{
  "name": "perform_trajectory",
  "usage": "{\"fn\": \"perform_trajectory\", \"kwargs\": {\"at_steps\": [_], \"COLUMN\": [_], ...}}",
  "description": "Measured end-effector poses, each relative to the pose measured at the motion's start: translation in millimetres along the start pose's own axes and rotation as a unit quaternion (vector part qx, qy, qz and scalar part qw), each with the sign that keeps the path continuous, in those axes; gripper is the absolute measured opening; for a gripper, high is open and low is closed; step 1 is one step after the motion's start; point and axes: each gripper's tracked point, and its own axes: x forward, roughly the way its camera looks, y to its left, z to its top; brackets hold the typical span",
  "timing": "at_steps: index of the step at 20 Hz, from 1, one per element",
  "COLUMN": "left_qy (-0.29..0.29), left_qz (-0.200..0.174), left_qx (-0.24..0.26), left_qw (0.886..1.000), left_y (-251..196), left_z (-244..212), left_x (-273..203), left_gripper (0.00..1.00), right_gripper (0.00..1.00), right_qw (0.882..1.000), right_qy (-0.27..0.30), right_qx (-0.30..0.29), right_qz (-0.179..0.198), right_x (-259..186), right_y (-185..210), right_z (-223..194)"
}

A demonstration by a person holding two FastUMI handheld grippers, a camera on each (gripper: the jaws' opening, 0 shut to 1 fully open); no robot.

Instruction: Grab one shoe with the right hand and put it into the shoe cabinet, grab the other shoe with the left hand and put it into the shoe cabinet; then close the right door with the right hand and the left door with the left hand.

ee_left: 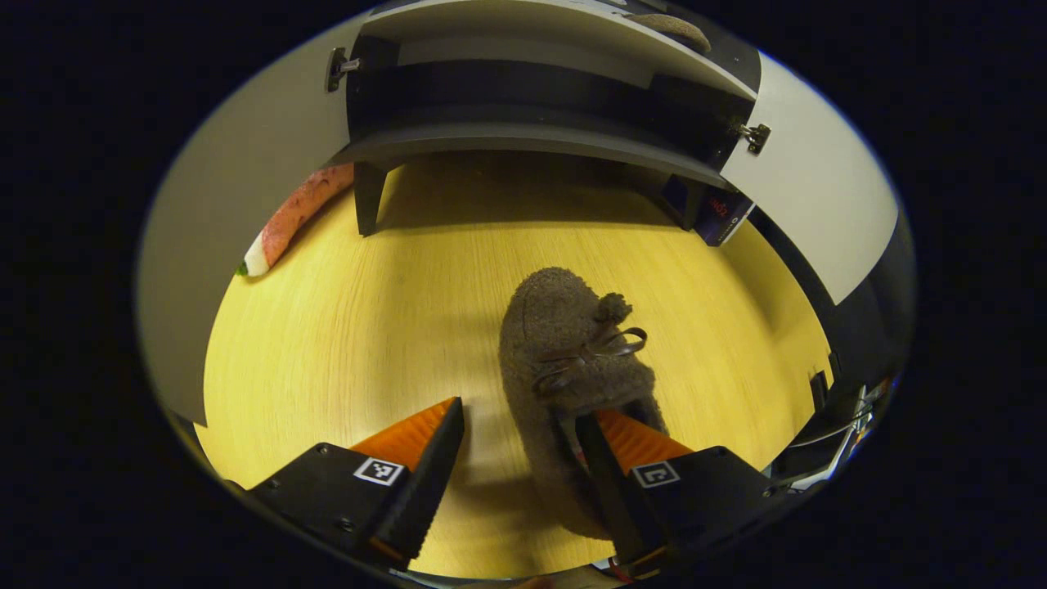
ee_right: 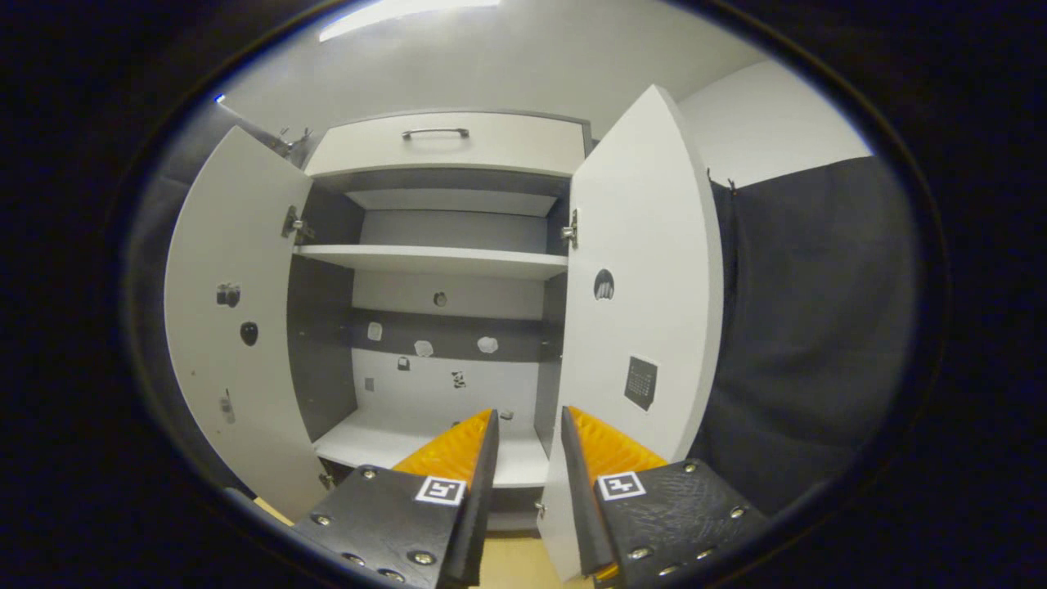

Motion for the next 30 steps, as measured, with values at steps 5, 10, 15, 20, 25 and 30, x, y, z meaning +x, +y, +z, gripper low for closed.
{"fn": "perform_trajectory", "kwargs": {"at_steps": [5,10,15,20,25,30], "left_qy": [0.013,0.008,0.009,-0.065,-0.143,-0.224], "left_qz": [-0.013,0.038,0.051,0.041,0.033,0.019], "left_qx": [-0.013,0.009,0.005,0.007,0.005,0.013], "left_qw": [1.0,0.999,0.999,0.997,0.989,0.974], "left_y": [-7.2,5.6,-4.1,-13.3,-15.2,-12.2], "left_z": [-3.5,2.9,25.7,97.9,160.7,239.2], "left_x": [17.5,17.6,3.8,-44.4,-104.1,-146.9], "left_gripper": [0.58,0.17,0.01,0.01,0.01,0.01], "right_gripper": [0.44,0.38,0.38,0.38,0.39,0.38], "right_qw": [1.0,1.0,1.0,1.0,0.999,0.998], "right_qy": [0.001,0.0,-0.002,-0.01,-0.02,-0.027], "right_qx": [-0.008,-0.006,0.0,0.006,0.018,0.028], "right_qz": [-0.005,0.001,0.01,0.021,0.039,0.041], "right_x": [-3.7,-2.4,9.9,15.0,13.1,10.7], "right_y": [-9.9,-13.3,-16.9,-18.1,-17.1,-24.8], "right_z": [2.1,2.9,11.5,12.0,15.9,18.2]}}
